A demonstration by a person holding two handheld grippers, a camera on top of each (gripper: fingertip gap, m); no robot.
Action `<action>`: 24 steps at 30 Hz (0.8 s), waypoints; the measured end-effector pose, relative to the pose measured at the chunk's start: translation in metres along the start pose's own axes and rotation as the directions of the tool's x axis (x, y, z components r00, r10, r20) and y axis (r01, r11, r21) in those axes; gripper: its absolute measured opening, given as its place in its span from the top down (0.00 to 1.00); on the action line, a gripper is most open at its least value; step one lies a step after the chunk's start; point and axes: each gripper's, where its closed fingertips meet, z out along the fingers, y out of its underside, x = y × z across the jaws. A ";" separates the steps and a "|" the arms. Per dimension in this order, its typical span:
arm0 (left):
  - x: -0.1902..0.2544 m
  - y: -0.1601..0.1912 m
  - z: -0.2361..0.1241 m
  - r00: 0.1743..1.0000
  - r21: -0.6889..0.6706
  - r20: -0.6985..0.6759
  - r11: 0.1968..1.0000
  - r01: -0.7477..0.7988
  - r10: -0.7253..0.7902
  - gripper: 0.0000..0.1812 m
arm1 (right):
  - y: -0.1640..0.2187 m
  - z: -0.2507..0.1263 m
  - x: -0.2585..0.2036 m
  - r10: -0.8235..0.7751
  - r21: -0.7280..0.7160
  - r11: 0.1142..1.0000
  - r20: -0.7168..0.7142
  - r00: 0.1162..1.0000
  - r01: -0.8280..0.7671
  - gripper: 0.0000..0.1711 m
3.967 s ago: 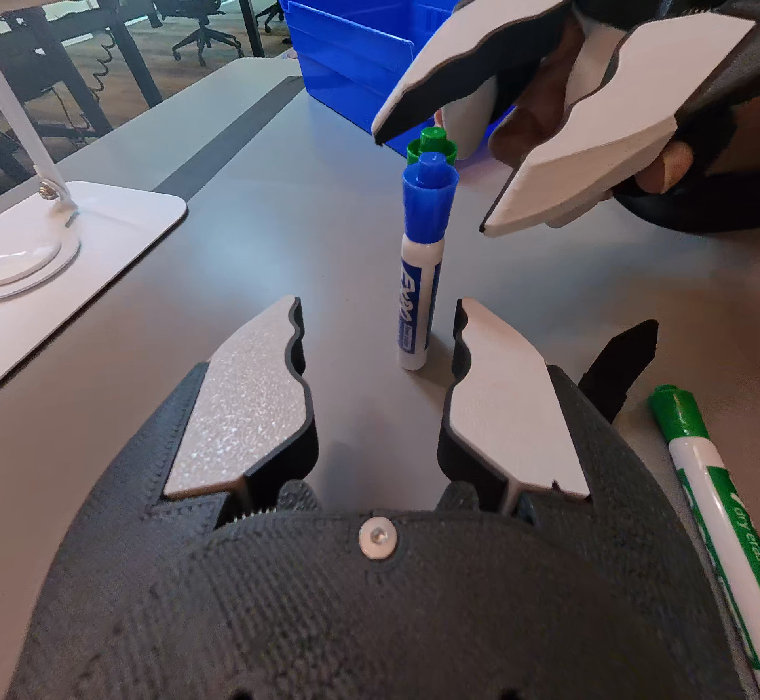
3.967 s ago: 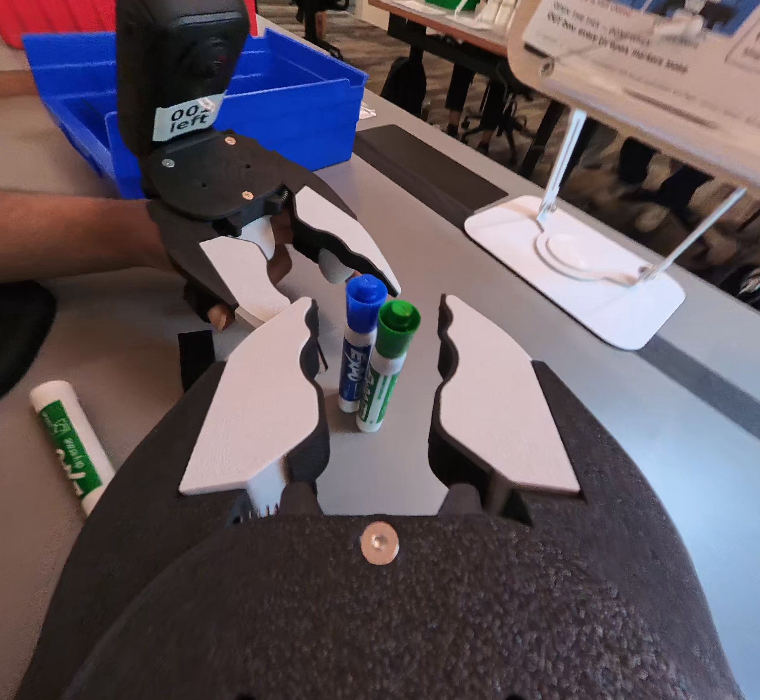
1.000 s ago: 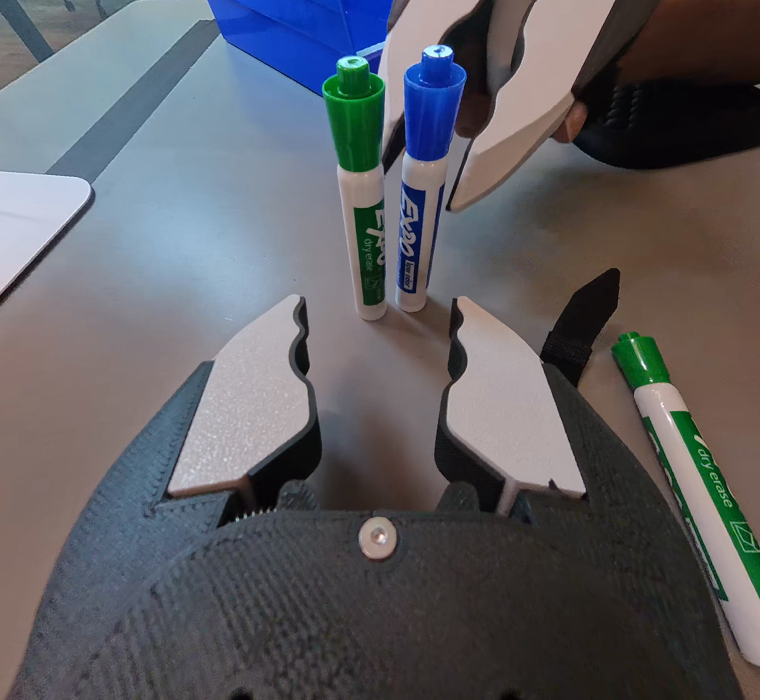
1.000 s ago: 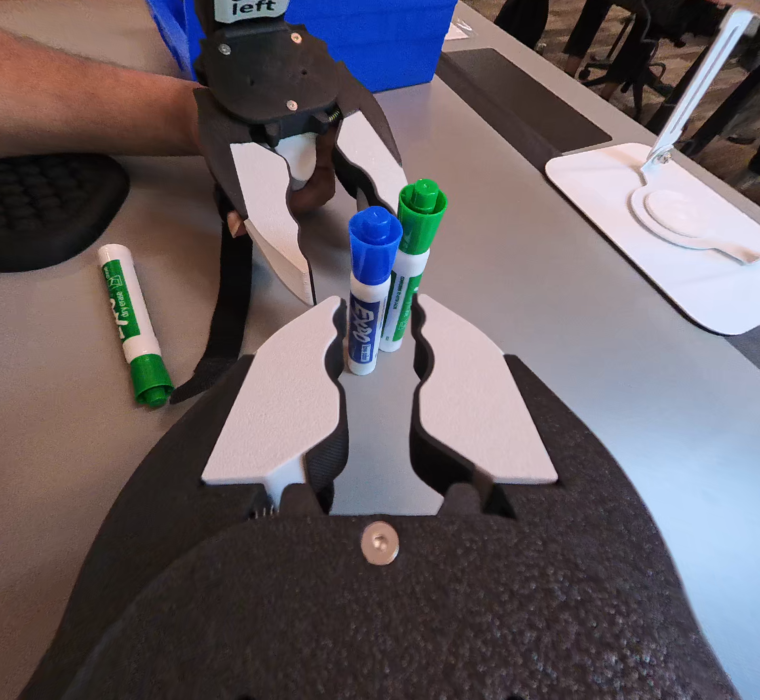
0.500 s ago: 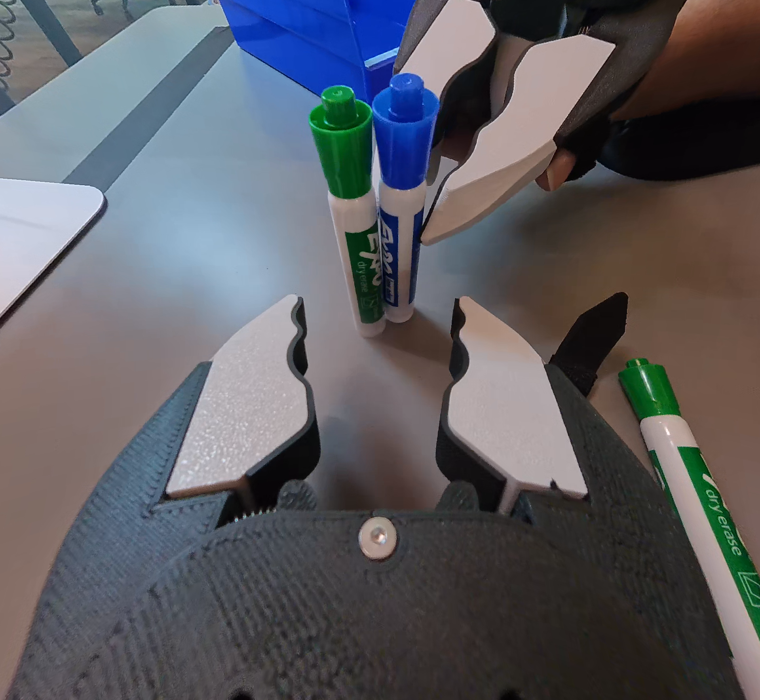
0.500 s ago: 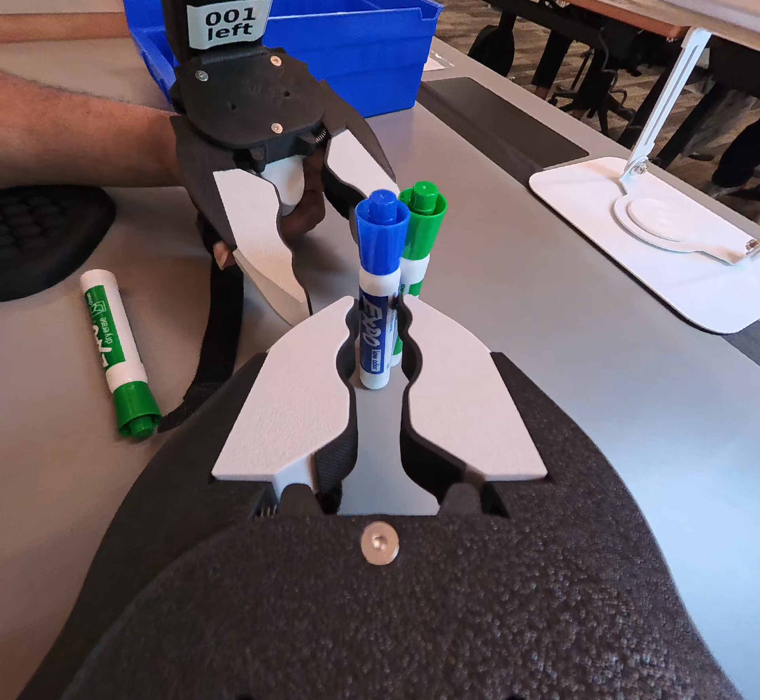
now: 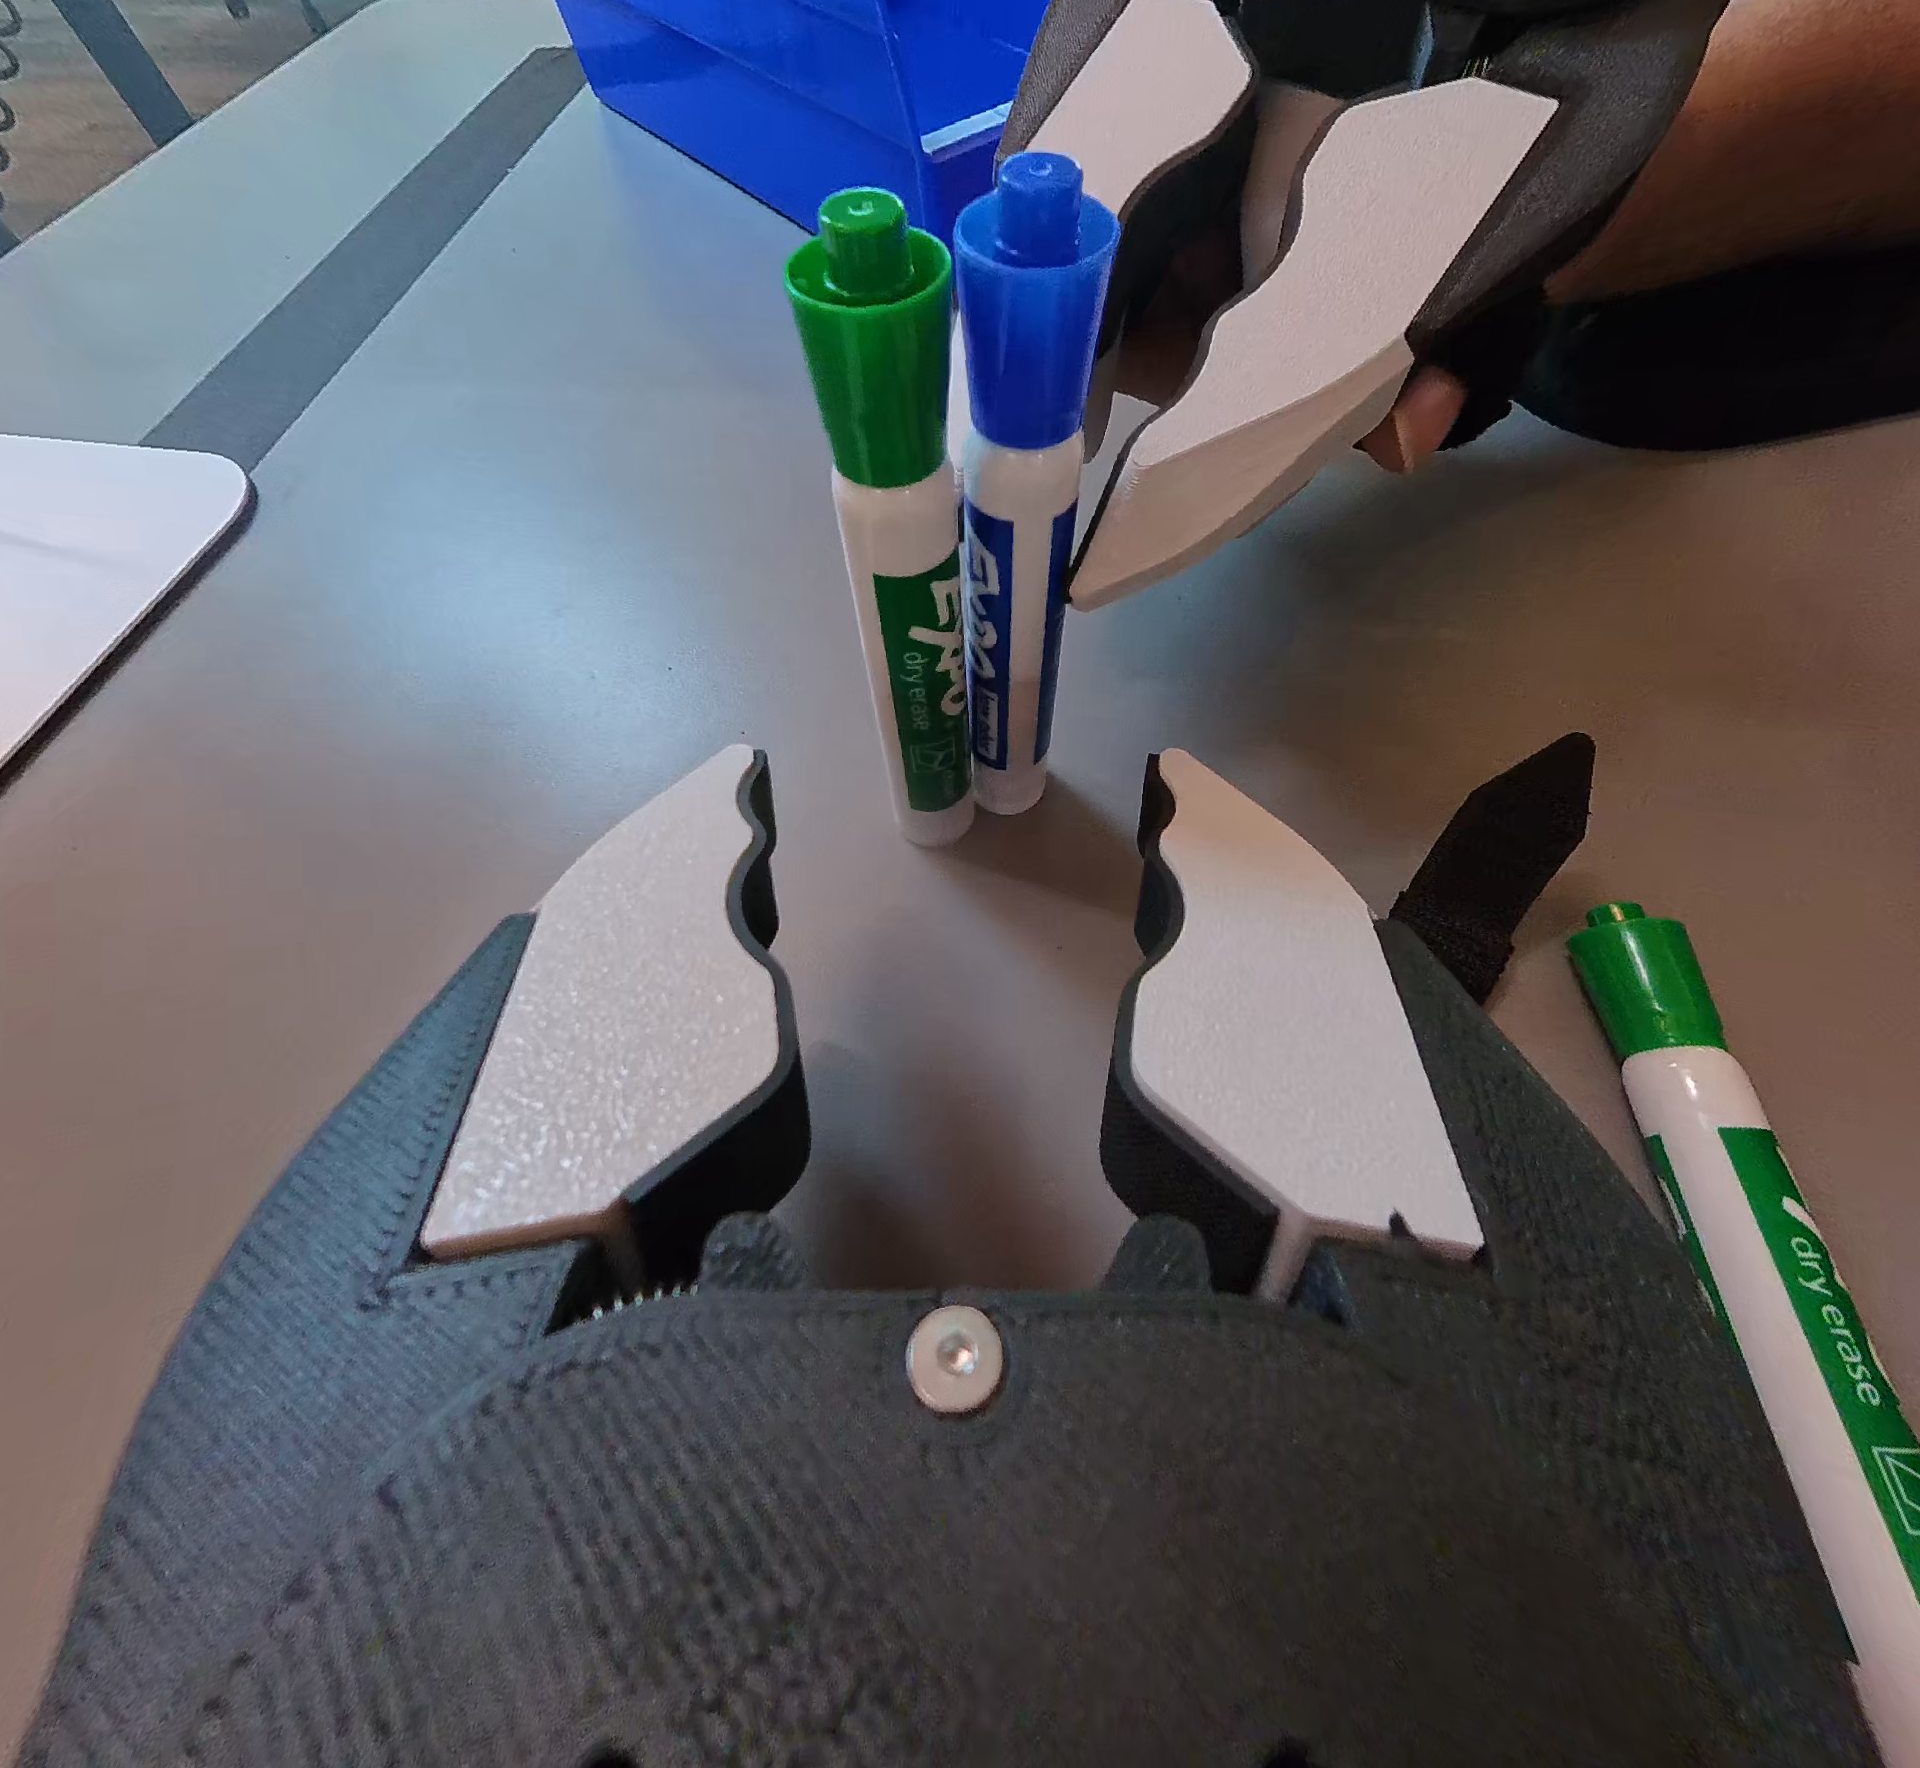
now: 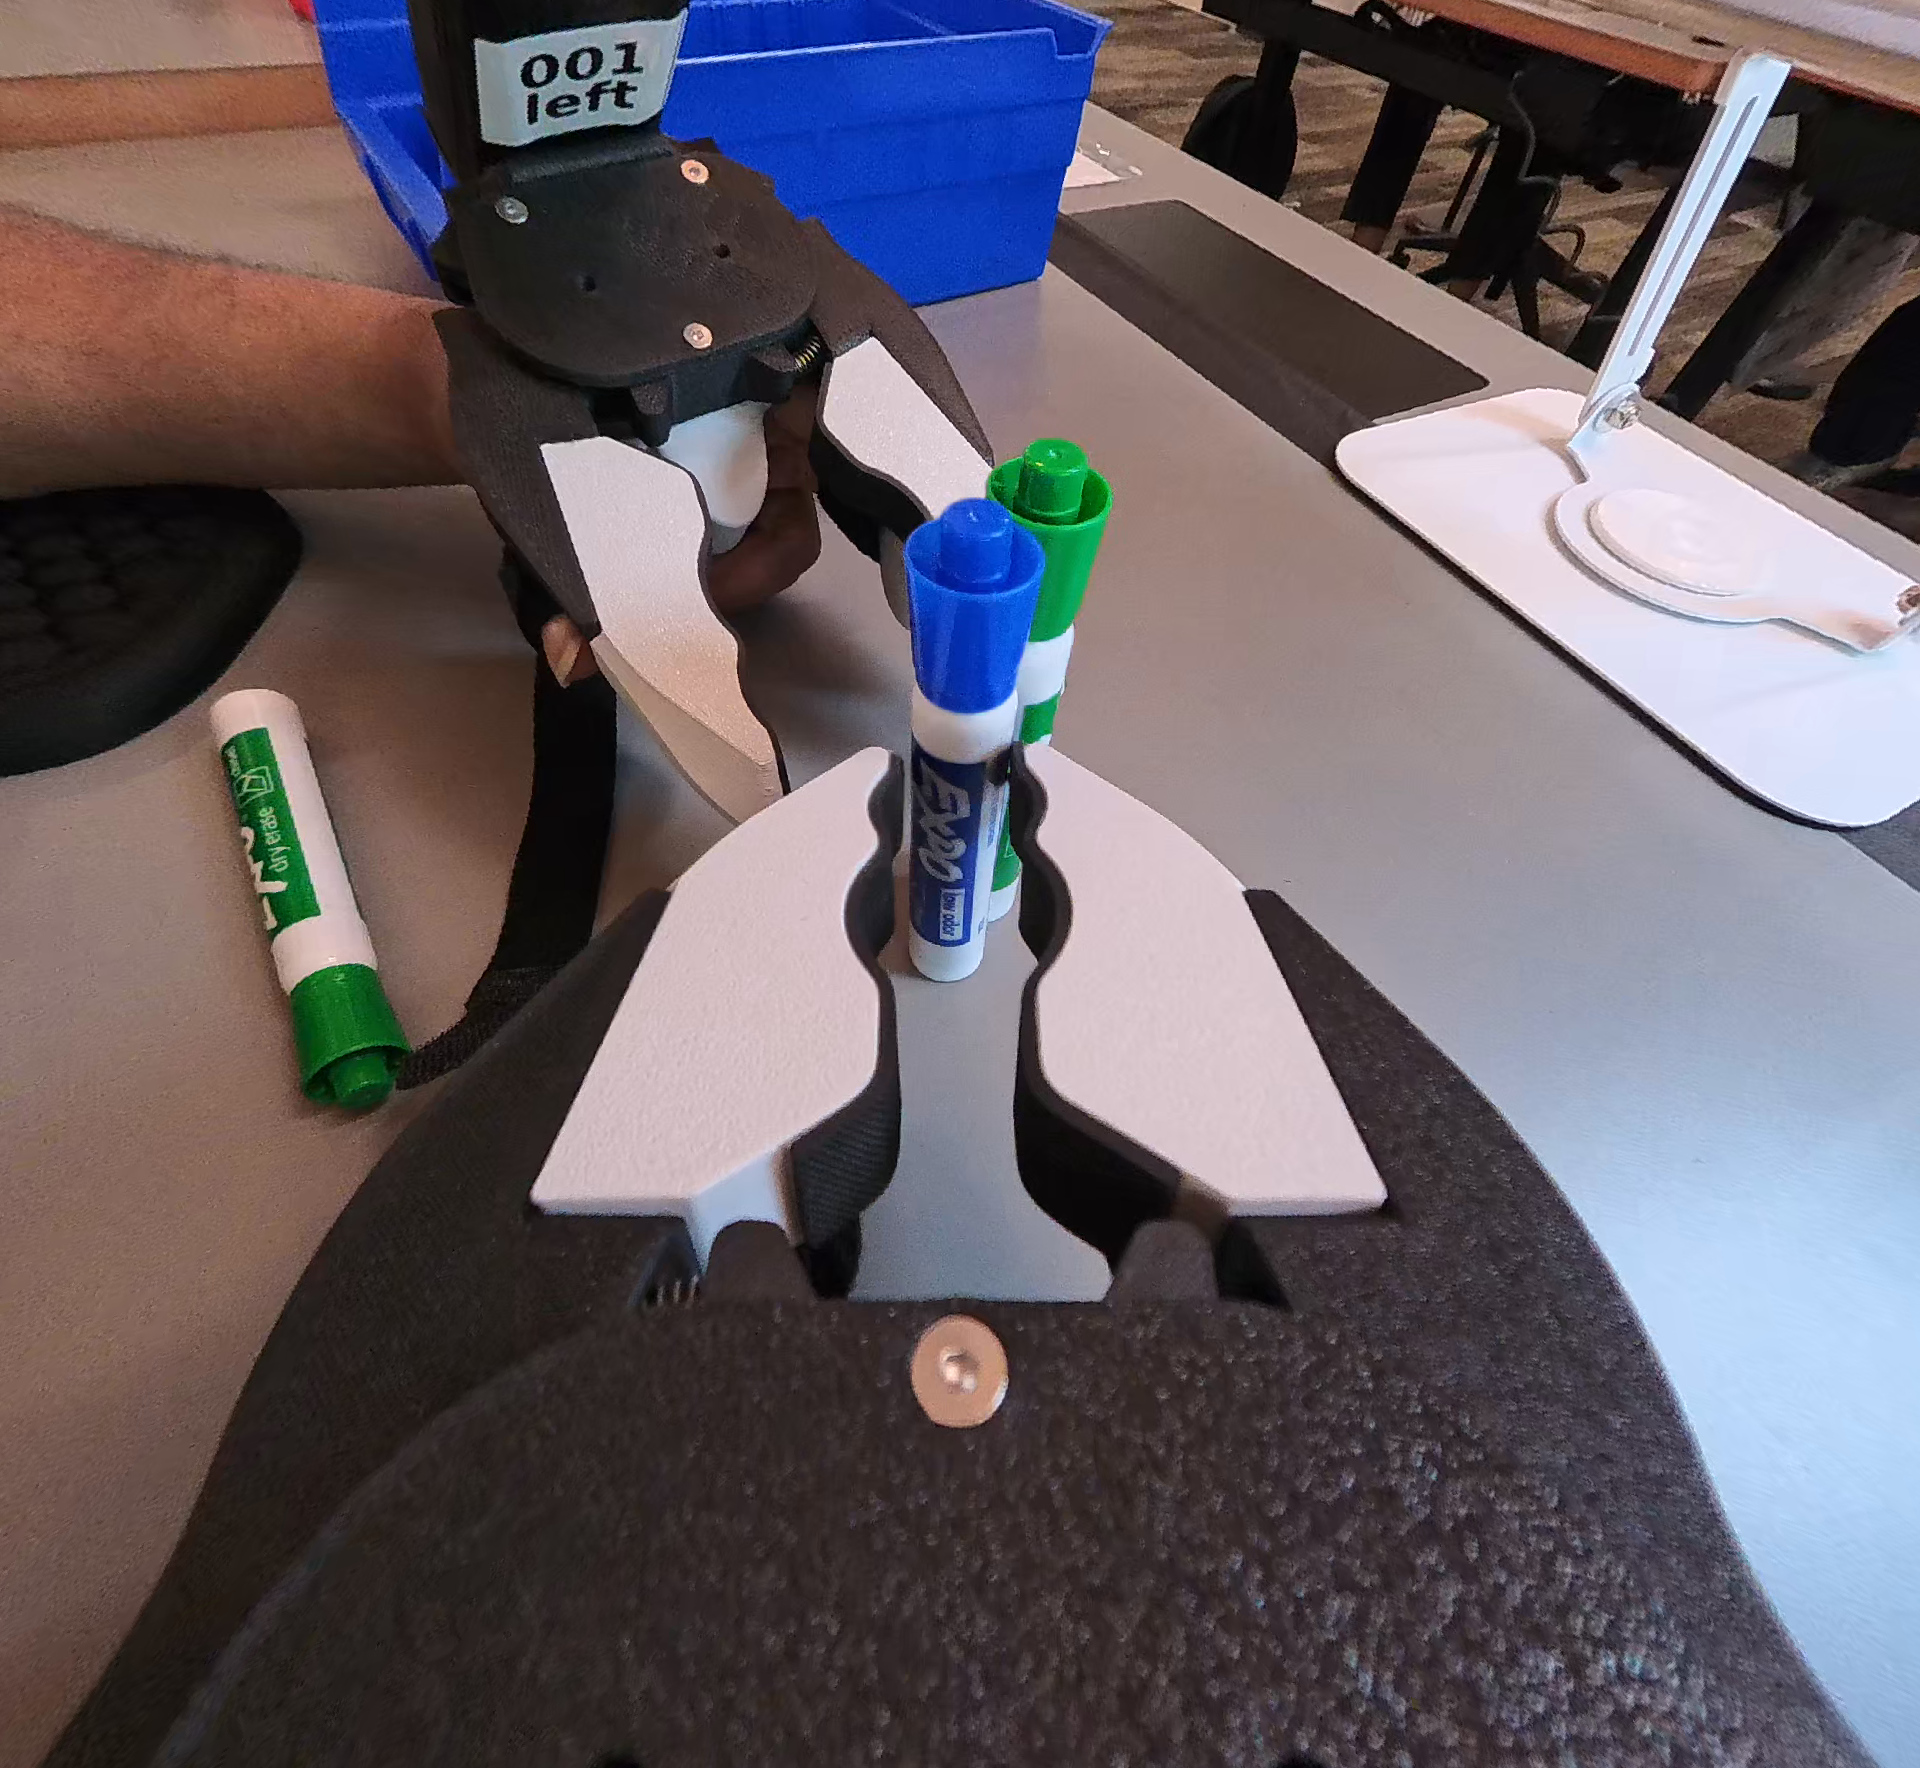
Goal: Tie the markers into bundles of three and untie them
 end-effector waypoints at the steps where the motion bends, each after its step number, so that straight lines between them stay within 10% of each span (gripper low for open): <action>1: 0.000 0.000 0.000 1.000 0.000 0.001 1.000 0.000 0.000 0.62 | 0.000 0.000 0.000 0.000 -0.002 1.000 -0.002 1.000 0.000 0.88; 24: -0.001 0.003 0.000 1.000 -0.014 0.003 1.000 -0.002 0.002 0.63 | 0.044 0.014 -0.004 0.038 -0.207 0.978 -0.004 0.999 -0.038 0.89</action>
